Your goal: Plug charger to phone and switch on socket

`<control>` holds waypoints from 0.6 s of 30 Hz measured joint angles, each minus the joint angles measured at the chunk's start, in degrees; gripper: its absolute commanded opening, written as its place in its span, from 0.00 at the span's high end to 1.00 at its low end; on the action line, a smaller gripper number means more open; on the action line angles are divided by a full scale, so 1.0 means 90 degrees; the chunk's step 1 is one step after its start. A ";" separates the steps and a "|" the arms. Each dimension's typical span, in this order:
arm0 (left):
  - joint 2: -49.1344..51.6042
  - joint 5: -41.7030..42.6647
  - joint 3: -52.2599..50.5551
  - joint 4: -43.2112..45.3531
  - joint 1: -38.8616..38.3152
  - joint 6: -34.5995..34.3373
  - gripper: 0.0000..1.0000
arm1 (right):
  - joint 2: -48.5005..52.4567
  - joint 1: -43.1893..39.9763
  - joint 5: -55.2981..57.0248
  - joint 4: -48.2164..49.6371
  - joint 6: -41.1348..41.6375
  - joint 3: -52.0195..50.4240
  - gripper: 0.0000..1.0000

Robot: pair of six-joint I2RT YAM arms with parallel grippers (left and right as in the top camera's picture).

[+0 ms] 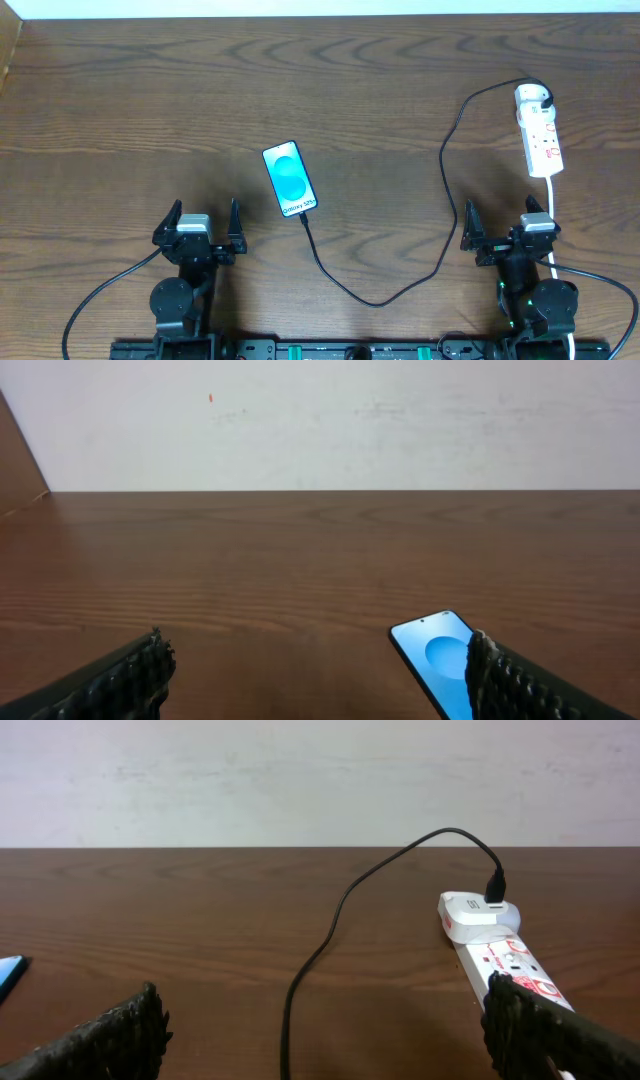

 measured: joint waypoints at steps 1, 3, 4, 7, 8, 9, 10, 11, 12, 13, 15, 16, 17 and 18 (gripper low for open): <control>0.0000 0.0000 0.0000 0.0000 -0.0002 0.0000 0.05 | 0.0000 0.0000 0.0000 0.0000 0.0000 0.0000 0.01; 0.0000 0.0000 0.0000 0.0000 -0.0002 0.0000 0.05 | 0.0000 0.0000 0.0002 0.0000 0.0000 0.0000 0.01; 0.0000 0.0000 0.0000 0.0000 0.0000 0.0000 0.06 | 0.0000 0.0000 0.0002 0.0000 0.0000 0.0000 0.01; 0.0000 0.0000 0.0000 0.0000 0.0000 0.0000 0.05 | 0.0000 0.0000 0.0002 0.0000 0.0000 0.0000 0.01; 0.0000 0.0000 0.0000 0.0000 -0.0002 0.0000 0.05 | 0.0000 0.0000 0.0000 0.0000 0.0000 0.0000 0.01; 0.0000 0.0000 0.0000 0.0000 0.0000 0.0000 0.05 | 0.0000 0.0000 0.0002 0.0000 0.0000 0.0000 0.01; 0.0000 0.0000 0.0000 0.0000 -0.0002 0.0000 0.05 | 0.0000 0.0000 0.0002 0.0000 0.0000 0.0000 0.01; 0.0000 0.0000 0.0000 0.0000 0.0000 0.0000 0.05 | 0.0000 0.0000 0.0000 0.0000 0.0000 0.0000 0.01; 0.0000 0.0000 0.0000 0.0000 0.0000 0.0000 0.05 | 0.0000 0.0000 0.0000 0.0000 0.0000 0.0000 0.01; 0.0000 0.0000 0.0000 0.0000 -0.0002 0.0000 0.05 | 0.0000 0.0000 0.0000 0.0000 0.0000 0.0000 0.01; 0.0000 0.0000 0.0000 0.0000 0.0000 0.0000 0.05 | 0.0000 0.0000 0.0000 0.0000 0.0000 0.0000 0.01; 0.0000 0.0000 0.0000 0.0000 -0.0002 0.0000 0.05 | 0.0000 0.0000 0.0002 0.0002 0.0000 0.0000 0.01; 0.0000 0.0000 0.0000 0.0000 0.0000 0.0000 0.05 | 0.0000 0.0000 0.0000 0.0000 0.0000 0.0000 0.01; 0.0000 0.0000 0.0000 0.0000 0.0000 0.0000 0.05 | 0.0000 0.0000 0.0002 0.0000 0.0000 0.0000 0.01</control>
